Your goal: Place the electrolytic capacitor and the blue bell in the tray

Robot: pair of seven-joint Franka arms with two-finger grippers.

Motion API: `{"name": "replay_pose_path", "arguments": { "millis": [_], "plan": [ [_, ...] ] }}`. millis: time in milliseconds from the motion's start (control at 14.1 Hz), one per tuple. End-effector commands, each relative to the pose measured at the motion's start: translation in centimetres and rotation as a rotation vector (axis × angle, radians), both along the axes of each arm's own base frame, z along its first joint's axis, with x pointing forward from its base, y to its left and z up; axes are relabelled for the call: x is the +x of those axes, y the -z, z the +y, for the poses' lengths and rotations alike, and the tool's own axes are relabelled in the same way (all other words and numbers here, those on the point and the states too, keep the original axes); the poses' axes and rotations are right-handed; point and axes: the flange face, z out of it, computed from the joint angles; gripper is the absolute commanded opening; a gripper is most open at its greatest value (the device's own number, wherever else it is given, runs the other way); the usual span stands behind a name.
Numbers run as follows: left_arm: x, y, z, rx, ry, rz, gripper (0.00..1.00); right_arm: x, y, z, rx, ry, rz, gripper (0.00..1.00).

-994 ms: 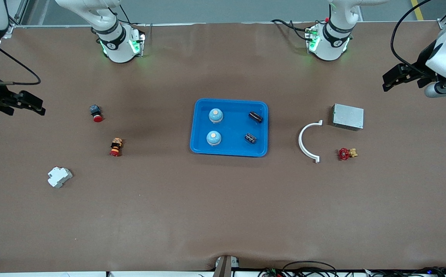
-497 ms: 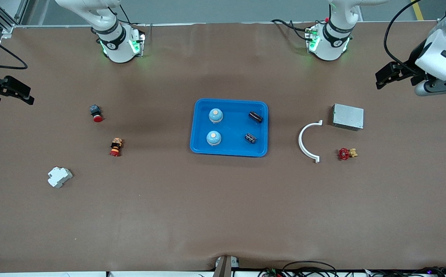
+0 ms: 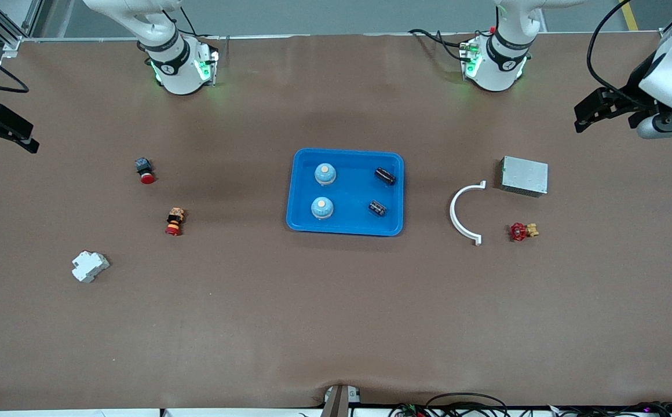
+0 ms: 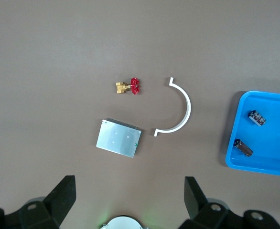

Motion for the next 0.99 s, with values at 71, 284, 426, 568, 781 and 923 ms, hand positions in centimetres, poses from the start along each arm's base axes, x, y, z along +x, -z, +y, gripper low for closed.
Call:
{"name": "replay_pose_path", "arguments": {
  "millis": [71,284,426,568,781,923],
  "plan": [
    [0.2,-1.0,0.1,-0.011,-0.002,-0.022,1.0,-0.1,-1.4,0.0,-0.001,-0.001,-0.018,1.0],
    [0.9,-1.6,0.1,-0.013,0.0,-0.035,1.0,-0.1,-1.4,0.1,0.003,0.002,-0.016,1.0],
    [1.3,-1.2,0.2,-0.012,-0.002,-0.03,1.0,-0.2,-1.3,0.1,0.014,0.002,-0.005,1.0],
    [1.3,-1.3,0.2,-0.012,0.0,-0.031,1.0,-0.3,-1.1,0.2,0.015,0.01,0.006,1.0],
    [1.3,-1.4,0.3,-0.011,0.0,-0.033,1.0,-0.4,-0.9,0.1,0.018,0.019,0.024,1.0],
    [1.3,-1.6,0.2,-0.012,0.0,-0.037,1.0,-0.5,-0.5,0.1,0.022,0.037,0.049,1.0]
  ]
}}
